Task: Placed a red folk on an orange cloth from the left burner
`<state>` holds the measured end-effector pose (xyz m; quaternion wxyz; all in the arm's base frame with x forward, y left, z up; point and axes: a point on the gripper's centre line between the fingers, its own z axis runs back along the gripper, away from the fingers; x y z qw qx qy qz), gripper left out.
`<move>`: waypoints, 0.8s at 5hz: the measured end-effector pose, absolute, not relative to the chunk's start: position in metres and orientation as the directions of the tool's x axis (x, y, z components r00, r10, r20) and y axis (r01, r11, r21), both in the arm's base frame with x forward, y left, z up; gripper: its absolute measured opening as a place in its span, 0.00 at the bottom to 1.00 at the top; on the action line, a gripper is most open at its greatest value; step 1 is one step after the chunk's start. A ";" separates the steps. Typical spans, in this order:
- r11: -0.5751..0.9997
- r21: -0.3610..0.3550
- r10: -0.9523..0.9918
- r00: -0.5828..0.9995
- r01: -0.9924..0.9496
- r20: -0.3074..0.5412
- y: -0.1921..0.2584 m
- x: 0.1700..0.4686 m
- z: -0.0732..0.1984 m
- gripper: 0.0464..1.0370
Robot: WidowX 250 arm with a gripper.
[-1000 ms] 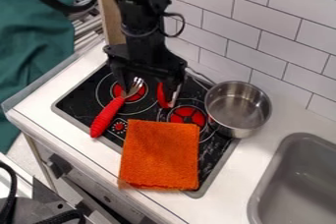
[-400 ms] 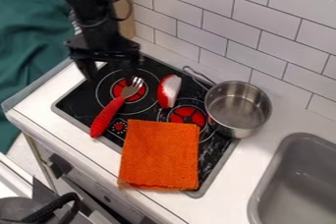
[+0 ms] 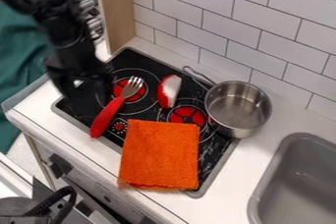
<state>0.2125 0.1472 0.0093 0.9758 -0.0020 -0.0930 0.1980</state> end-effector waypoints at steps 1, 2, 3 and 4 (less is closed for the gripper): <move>0.925 -0.047 0.379 0.904 -0.377 0.199 0.149 0.208 0.006 0.97; 0.923 -0.051 0.385 0.907 -0.382 0.173 0.148 0.207 -0.007 0.97; 0.937 -0.051 0.349 0.925 -0.345 0.153 0.139 0.212 -0.017 0.97; 0.944 -0.054 0.331 0.930 -0.326 0.160 0.132 0.214 -0.019 0.97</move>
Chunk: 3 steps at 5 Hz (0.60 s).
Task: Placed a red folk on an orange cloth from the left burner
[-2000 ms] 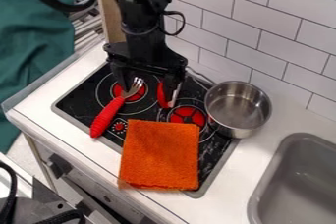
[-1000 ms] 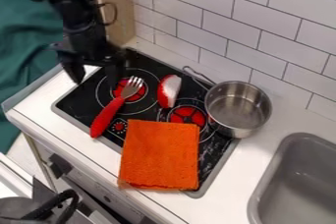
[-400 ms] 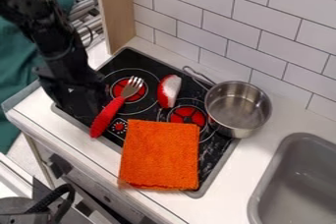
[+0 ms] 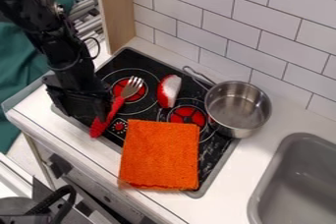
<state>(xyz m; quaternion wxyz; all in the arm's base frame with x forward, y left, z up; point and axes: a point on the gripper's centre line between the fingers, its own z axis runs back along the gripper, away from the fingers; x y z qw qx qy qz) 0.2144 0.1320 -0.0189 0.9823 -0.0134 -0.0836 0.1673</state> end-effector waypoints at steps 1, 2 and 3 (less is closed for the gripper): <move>0.950 -0.040 0.312 0.937 -0.309 0.159 0.126 0.214 -0.021 0.97; 0.956 -0.023 0.293 0.942 -0.293 0.161 0.118 0.220 -0.022 0.97; 0.956 -0.006 0.292 0.947 -0.294 0.138 0.113 0.223 -0.032 0.97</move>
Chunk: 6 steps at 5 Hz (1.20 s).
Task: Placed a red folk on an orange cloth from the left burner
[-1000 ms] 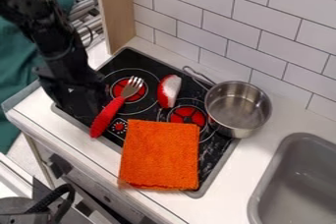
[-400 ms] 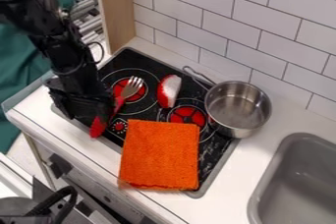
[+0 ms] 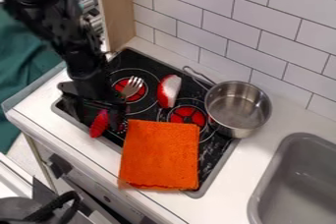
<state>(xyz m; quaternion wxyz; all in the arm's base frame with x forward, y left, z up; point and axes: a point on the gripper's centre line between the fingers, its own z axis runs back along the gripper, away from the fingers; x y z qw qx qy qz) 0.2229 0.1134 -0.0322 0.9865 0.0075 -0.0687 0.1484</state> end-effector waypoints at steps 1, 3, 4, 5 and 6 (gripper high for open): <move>0.957 0.012 0.286 0.951 -0.289 0.118 0.112 0.230 -0.042 0.97; 0.952 0.019 0.300 0.946 -0.305 0.121 0.117 0.238 -0.046 0.92; 0.947 0.008 0.319 0.939 -0.322 0.127 0.117 0.241 -0.046 0.72; 0.945 0.003 0.325 0.937 -0.328 0.129 0.117 0.242 -0.047 0.53; 0.948 0.003 0.316 0.940 -0.319 0.131 0.117 0.242 -0.047 0.38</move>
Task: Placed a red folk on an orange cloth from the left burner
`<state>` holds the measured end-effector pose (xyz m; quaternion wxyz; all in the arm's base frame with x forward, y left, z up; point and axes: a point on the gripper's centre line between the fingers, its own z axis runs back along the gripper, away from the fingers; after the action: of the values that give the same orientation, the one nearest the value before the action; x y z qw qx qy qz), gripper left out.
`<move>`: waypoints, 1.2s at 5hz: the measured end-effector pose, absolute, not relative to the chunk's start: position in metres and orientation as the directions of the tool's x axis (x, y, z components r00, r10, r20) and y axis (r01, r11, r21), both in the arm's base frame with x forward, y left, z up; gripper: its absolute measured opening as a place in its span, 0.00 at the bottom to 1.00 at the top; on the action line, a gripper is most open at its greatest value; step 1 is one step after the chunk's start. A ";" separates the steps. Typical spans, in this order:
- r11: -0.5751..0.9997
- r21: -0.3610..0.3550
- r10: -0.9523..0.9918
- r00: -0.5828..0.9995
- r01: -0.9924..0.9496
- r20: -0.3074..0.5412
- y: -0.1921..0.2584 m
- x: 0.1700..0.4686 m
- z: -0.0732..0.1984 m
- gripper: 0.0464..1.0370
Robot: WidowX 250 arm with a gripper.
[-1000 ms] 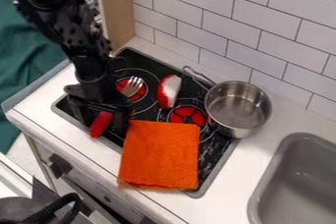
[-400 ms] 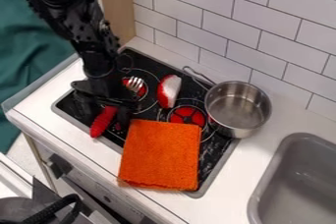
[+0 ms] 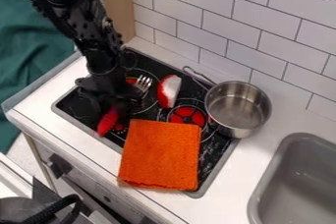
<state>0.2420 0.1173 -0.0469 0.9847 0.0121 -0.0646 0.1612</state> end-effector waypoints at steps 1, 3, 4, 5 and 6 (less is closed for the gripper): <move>0.947 -0.001 0.318 0.939 -0.321 0.130 0.117 0.242 -0.047 0.36; 0.931 -0.029 0.362 0.910 -0.364 0.204 0.109 0.248 -0.015 0.36; 0.900 -0.075 0.432 0.851 -0.430 0.300 0.101 0.253 0.026 0.36; 0.893 -0.092 0.444 0.832 -0.440 0.332 0.093 0.238 0.041 0.36; 0.901 -0.078 0.429 0.843 -0.428 0.325 0.083 0.208 0.044 0.36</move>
<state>0.2082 0.0827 0.0441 0.9599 -0.0012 -0.1696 0.2230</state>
